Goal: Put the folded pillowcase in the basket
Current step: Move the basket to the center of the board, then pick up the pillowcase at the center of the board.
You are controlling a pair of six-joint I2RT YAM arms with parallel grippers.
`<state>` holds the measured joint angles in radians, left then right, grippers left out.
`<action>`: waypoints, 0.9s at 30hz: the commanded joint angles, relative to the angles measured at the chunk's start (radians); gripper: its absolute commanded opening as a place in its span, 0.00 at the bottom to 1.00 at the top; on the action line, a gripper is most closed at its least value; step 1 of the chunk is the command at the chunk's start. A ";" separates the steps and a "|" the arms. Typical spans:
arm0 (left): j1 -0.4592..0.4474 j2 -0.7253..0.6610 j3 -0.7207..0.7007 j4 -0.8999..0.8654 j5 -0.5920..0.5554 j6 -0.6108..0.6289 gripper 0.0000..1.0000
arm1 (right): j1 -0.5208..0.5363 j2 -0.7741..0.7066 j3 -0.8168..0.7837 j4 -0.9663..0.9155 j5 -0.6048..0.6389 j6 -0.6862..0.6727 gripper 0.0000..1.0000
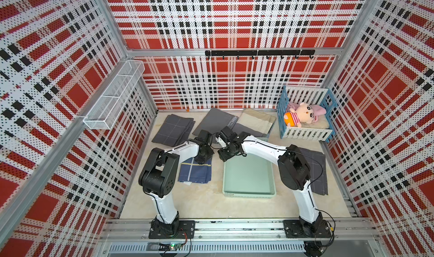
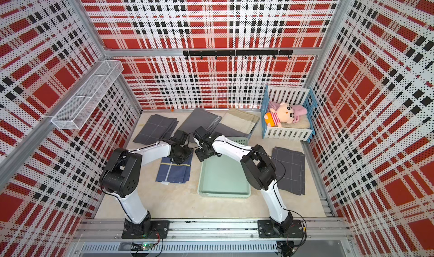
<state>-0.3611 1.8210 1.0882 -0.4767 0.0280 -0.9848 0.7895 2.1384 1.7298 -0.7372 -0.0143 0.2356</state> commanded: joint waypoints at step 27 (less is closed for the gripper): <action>0.308 -0.078 0.049 -0.007 -0.002 0.227 0.39 | 0.116 0.141 0.457 -0.250 -0.163 0.062 0.72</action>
<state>-0.0776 1.7126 1.1305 -0.4404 0.0326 -0.8532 0.9081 2.2032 2.1502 -0.9157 -0.0986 0.2554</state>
